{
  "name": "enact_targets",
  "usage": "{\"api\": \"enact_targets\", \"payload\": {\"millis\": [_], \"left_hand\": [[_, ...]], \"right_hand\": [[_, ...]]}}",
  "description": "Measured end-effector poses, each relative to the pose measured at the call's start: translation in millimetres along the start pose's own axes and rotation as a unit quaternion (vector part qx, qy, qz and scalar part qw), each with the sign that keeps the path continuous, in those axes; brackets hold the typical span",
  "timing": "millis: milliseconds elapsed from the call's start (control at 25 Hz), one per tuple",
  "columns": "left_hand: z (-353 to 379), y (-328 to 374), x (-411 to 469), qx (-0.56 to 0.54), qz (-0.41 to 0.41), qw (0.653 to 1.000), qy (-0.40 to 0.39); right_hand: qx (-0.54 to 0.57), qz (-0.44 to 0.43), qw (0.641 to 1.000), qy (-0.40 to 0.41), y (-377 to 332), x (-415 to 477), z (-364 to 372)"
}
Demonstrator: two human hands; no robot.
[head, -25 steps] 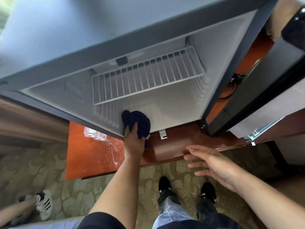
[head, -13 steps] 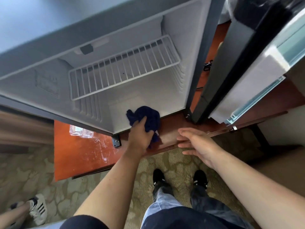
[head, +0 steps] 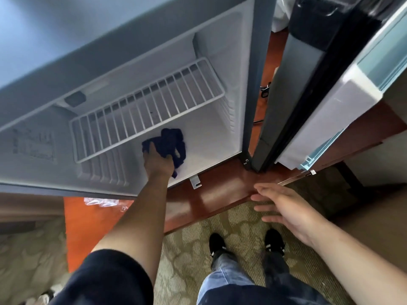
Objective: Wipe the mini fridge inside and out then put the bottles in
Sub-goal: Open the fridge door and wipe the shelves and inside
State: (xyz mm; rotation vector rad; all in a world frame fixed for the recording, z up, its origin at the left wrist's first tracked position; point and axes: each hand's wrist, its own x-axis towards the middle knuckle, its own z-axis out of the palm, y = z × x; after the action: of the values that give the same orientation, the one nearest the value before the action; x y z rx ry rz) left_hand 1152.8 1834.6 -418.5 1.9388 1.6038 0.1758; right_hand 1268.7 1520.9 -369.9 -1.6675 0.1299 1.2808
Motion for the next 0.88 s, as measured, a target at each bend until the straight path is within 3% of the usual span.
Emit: {"api": "enact_targets", "payload": {"millis": [120,320,400,600,760,880], "left_hand": [[21,13,14,0.044,0.002,0.998,-0.036],[70,83,6,0.052,0.148,0.983,-0.100],[88,101,-9,0.053,0.162,0.980,-0.106],[91,80,-32,0.117,0.179,0.972,-0.102],[82,66,-66,0.166,0.241,0.950,-0.110],[54,53,-91,0.047,0.194,0.967,-0.161]], "right_hand": [[0.007,0.006,1.000,0.017,4,-3,-15],[0.024,0.017,0.999,0.042,22,-9,-42],[0.020,0.021,0.998,0.049,29,-14,-51],[0.007,0.018,0.999,0.046,35,-22,-61],[-0.017,0.019,0.999,0.018,33,-28,-47],[-0.037,-0.008,0.999,-0.008,20,-38,-32]]}}
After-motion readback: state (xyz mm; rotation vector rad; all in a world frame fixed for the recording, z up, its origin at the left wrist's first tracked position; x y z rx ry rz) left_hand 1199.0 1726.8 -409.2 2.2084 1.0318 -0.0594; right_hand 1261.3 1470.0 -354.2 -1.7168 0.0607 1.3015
